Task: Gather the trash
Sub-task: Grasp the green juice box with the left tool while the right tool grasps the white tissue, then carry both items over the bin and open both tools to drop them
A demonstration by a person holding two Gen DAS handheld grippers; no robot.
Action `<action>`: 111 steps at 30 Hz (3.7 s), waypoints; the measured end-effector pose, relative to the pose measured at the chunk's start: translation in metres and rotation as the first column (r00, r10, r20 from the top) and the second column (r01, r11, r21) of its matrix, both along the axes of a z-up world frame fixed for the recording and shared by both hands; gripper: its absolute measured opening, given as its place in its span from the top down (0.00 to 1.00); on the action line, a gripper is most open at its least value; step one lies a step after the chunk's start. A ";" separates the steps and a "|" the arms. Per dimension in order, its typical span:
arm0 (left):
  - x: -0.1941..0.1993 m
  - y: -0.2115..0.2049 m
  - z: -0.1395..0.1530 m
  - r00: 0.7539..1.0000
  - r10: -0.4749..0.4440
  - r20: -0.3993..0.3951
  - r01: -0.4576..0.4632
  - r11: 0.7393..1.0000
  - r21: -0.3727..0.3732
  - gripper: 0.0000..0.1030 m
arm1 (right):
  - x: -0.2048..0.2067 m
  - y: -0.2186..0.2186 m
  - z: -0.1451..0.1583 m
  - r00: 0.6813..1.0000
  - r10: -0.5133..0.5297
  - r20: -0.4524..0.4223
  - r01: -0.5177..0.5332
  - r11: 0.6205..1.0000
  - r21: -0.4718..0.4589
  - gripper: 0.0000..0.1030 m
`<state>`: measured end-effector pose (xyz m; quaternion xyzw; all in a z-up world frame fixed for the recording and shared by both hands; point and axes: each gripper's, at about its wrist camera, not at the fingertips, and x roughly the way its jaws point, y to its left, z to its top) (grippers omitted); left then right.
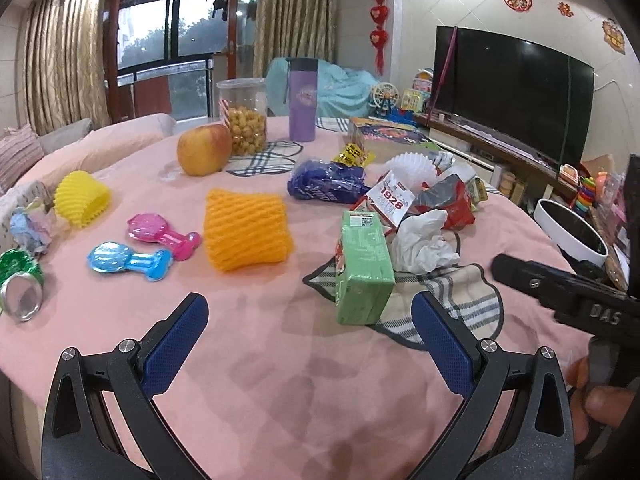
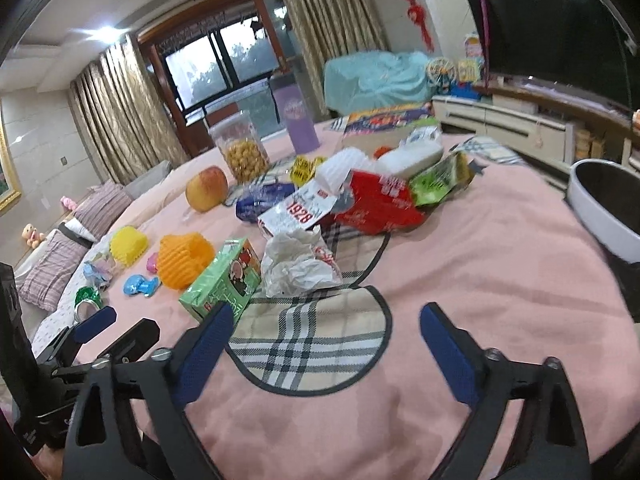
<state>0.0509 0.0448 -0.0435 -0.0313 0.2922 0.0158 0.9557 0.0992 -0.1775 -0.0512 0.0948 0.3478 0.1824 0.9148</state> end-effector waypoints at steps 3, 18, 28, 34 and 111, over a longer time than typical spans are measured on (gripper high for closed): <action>0.009 -0.002 -0.002 1.000 -0.011 -0.009 0.011 1.000 0.006 0.00 | 0.012 0.004 -0.006 0.999 0.018 -0.029 -0.018 1.000 0.009 0.22; 0.049 -0.002 -0.022 0.991 -0.066 -0.119 0.061 0.997 -0.040 0.29 | 0.063 0.016 -0.023 0.988 0.075 -0.133 -0.070 0.997 0.039 0.37; 0.052 -0.012 -0.025 0.983 -0.134 -0.124 0.125 0.989 -0.080 0.70 | 0.069 0.017 -0.029 0.979 0.129 -0.157 -0.118 0.990 0.078 0.68; 0.048 -0.036 -0.014 0.977 -0.188 -0.097 0.181 0.981 -0.073 0.70 | 0.053 -0.011 -0.022 0.986 0.089 -0.143 -0.074 0.992 0.107 0.70; 0.166 -0.381 0.025 0.730 -0.645 -0.225 0.666 0.746 0.021 0.70 | 0.071 -0.323 0.014 0.877 -0.456 -0.151 0.458 0.889 -0.018 0.67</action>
